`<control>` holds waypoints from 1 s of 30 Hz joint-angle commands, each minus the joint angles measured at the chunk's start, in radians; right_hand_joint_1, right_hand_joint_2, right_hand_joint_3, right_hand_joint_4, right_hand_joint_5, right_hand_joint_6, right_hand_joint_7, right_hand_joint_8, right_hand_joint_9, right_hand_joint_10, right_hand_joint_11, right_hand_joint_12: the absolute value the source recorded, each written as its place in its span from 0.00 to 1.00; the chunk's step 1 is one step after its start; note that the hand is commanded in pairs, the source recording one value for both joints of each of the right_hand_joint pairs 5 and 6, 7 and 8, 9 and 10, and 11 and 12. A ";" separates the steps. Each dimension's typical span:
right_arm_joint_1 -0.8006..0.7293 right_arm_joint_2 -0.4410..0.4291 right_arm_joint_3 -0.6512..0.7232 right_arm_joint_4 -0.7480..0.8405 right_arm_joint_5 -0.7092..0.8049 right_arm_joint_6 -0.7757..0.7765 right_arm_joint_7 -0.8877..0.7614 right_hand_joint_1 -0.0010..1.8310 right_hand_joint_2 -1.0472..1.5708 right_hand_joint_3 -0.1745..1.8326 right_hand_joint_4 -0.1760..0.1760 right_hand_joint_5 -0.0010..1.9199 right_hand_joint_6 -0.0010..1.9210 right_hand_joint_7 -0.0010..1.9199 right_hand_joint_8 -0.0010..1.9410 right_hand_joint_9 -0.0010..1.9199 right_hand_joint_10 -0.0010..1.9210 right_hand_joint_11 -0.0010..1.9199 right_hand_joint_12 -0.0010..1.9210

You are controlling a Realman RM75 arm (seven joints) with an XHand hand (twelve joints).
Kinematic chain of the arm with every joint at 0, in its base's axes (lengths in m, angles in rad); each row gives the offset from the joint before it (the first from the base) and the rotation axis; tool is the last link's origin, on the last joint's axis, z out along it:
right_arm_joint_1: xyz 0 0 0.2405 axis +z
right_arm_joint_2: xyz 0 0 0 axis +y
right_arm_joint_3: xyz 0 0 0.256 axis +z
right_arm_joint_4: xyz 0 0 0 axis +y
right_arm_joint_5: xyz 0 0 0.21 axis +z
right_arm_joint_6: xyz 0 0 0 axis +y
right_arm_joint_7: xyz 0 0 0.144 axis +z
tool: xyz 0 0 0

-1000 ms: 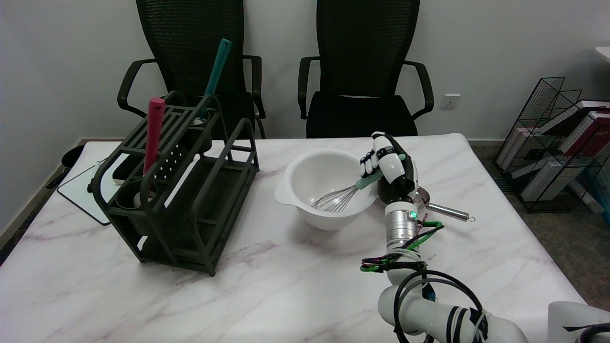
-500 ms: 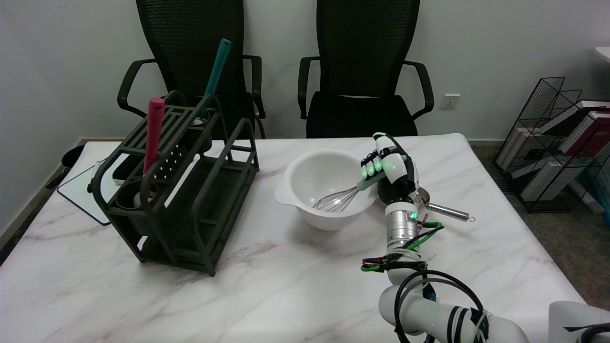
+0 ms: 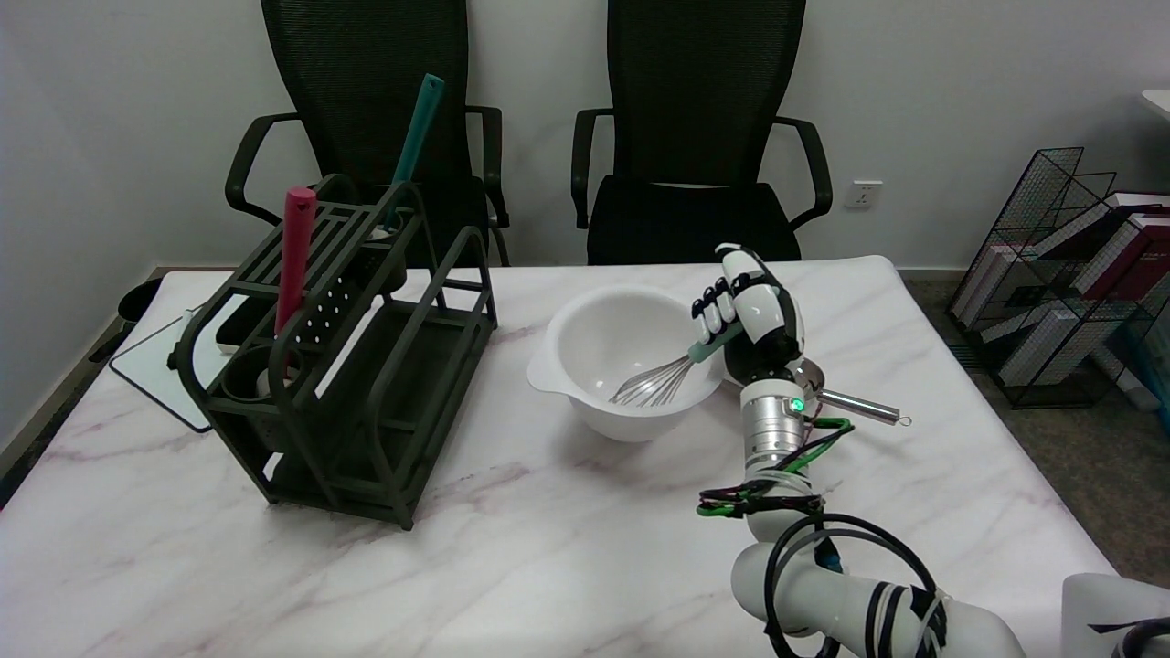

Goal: Pick up the whisk.

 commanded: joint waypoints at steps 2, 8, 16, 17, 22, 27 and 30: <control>-0.006 0.054 -0.004 -0.076 -0.044 0.002 0.105 0.46 0.89 0.55 0.50 1.00 1.00 1.00 0.99 1.00 1.00 0.91 0.91; -0.013 0.071 -0.004 -0.098 -0.048 -0.001 0.171 0.46 0.89 0.56 0.50 1.00 1.00 1.00 0.99 1.00 1.00 0.92 0.92; -0.016 0.094 -0.004 -0.117 -0.068 -0.001 0.257 0.46 0.90 0.57 0.50 1.00 1.00 1.00 0.99 1.00 1.00 0.92 0.92; -0.016 0.094 -0.004 -0.117 -0.069 -0.001 0.260 0.46 0.90 0.57 0.50 1.00 1.00 1.00 0.99 1.00 1.00 0.92 0.92; -0.020 0.094 -0.004 -0.118 -0.069 -0.015 0.260 0.46 0.89 0.58 0.50 1.00 1.00 1.00 0.99 1.00 1.00 0.92 0.92; -0.020 0.098 -0.004 -0.118 -0.071 -0.028 0.260 0.46 0.67 0.62 0.50 1.00 1.00 1.00 0.99 1.00 1.00 0.92 0.92; -0.019 0.102 -0.004 -0.118 -0.075 -0.043 0.260 0.42 0.48 0.41 0.50 1.00 1.00 1.00 0.99 1.00 1.00 0.92 0.92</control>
